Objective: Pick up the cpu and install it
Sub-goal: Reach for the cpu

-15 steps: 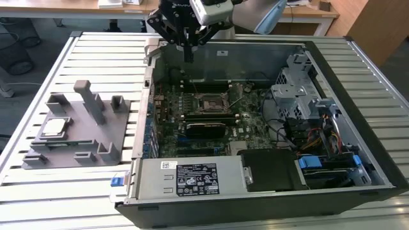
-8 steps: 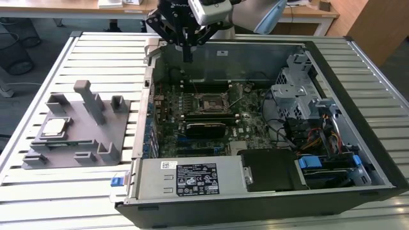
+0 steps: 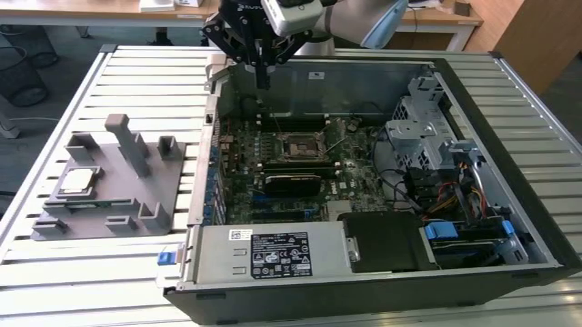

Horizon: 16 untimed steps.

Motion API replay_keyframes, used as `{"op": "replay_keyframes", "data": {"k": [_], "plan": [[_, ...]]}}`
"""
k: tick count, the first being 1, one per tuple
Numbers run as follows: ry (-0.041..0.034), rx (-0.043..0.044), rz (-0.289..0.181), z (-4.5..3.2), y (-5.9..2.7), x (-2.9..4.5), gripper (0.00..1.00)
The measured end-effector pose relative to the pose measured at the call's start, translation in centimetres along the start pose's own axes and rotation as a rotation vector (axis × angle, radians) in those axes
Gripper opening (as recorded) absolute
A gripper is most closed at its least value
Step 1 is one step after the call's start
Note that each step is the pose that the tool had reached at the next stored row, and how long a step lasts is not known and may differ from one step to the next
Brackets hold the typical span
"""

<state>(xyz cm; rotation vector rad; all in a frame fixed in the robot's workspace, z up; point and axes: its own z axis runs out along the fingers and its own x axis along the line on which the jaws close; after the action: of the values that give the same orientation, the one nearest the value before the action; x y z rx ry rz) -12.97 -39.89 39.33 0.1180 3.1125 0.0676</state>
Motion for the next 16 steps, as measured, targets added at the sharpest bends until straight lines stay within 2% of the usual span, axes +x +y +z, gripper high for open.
{"op": "replay_keyframes", "data": {"k": [16], "plan": [[0.0,0.0,0.0,-0.02,-0.08,1.07,0.11]]}}
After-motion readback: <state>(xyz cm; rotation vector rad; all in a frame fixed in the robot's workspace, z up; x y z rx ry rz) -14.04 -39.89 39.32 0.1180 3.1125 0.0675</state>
